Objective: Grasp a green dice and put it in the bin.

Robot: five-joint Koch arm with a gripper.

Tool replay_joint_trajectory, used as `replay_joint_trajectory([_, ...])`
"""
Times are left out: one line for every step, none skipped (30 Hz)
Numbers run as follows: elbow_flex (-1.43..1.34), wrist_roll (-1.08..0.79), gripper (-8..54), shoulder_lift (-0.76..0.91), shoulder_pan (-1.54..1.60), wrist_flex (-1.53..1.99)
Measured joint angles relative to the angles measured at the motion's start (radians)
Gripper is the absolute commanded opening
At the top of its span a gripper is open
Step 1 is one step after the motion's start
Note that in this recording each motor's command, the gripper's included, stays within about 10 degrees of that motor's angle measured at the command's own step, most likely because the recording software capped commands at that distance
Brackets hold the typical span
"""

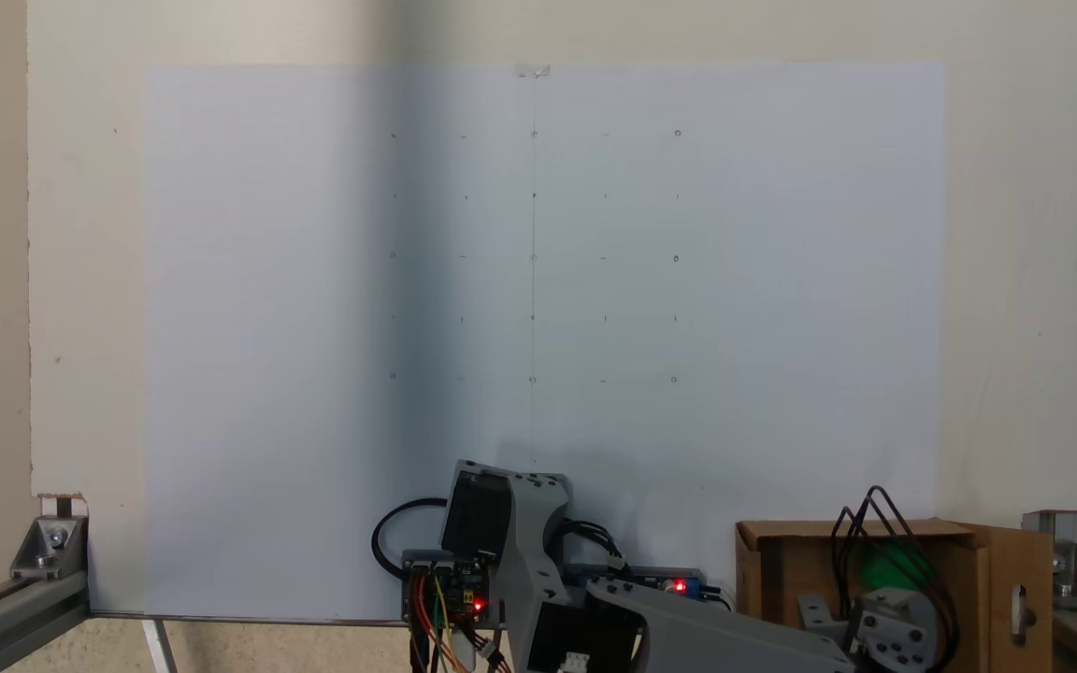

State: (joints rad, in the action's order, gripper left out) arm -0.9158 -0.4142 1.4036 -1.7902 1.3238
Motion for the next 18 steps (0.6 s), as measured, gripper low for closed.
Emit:
replay_joint_trajectory([0.0, 0.0, 44.1, 0.0, 0.002, 0.0])
replay_joint_trajectory([0.0, 0.0, 44.1, 0.003, 0.005, 0.0])
replay_joint_trajectory([0.0, 0.002, 44.1, 0.003, 0.015, 0.0])
replay_joint_trajectory([0.0, 0.003, 44.1, 0.008, 0.034, 0.0])
replay_joint_trajectory([0.0, 0.011, 44.0, 0.015, 0.057, 0.0])
replay_joint_trajectory([0.0, 0.021, 44.0, 0.031, 0.086, 0.0])
replay_joint_trajectory([0.0, 0.04, 44.0, 0.049, 0.12, 0.002])
replay_joint_trajectory([0.0, 0.064, 44.0, 0.072, 0.155, 0.0])
replay_joint_trajectory([0.0, 0.091, 44.0, 0.089, 0.193, 0.002])
replay_joint_trajectory([0.0, 0.118, 44.0, 0.103, 0.23, 0.002])
replay_joint_trajectory([0.0, 0.144, 44.0, 0.117, 0.268, 0.002])
replay_joint_trajectory([0.0, 0.175, 44.1, 0.133, 0.31, 0.002])
replay_joint_trajectory([0.0, 0.207, 44.1, 0.15, 0.353, 0.002])
replay_joint_trajectory([0.0, 0.238, 44.2, 0.169, 0.402, 0.002])
replay_joint_trajectory([0.0, 0.268, 44.2, 0.186, 0.453, 0.002])
replay_joint_trajectory([0.0, 0.298, 44.2, 0.198, 0.506, 0.002])
replay_joint_trajectory([0.0, 0.322, 44.2, 0.209, 0.563, 0.002])
replay_joint_trajectory([0.0, 0.345, 44.2, 0.216, 0.621, 0.002])
